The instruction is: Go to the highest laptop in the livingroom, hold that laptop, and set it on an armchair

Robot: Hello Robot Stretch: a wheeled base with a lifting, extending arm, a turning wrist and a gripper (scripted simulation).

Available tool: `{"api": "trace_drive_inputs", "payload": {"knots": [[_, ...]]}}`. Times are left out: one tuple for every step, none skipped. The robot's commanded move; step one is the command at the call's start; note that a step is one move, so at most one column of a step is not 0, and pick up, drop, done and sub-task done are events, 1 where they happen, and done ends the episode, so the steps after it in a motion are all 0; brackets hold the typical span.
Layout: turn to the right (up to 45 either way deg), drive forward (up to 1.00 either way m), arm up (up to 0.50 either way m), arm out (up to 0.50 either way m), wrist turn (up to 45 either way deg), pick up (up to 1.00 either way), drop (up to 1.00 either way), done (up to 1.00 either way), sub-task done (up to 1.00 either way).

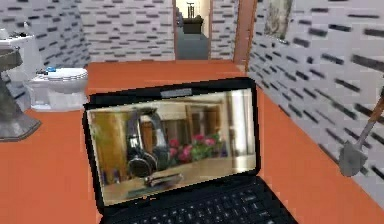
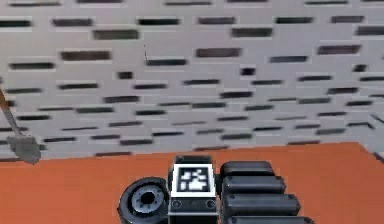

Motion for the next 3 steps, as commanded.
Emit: {"api": "trace_drive_inputs", "payload": {"knots": [[0.0, 1.0, 0.0, 0.0, 0.0, 0.0, 0.0, 0.0, 0.0], [0.0, 1.0, 0.0, 0.0, 0.0, 0.0, 0.0, 0.0, 0.0], [0.0, 1.0, 0.0, 0.0, 0.0, 0.0, 0.0, 0.0, 0.0]]}}
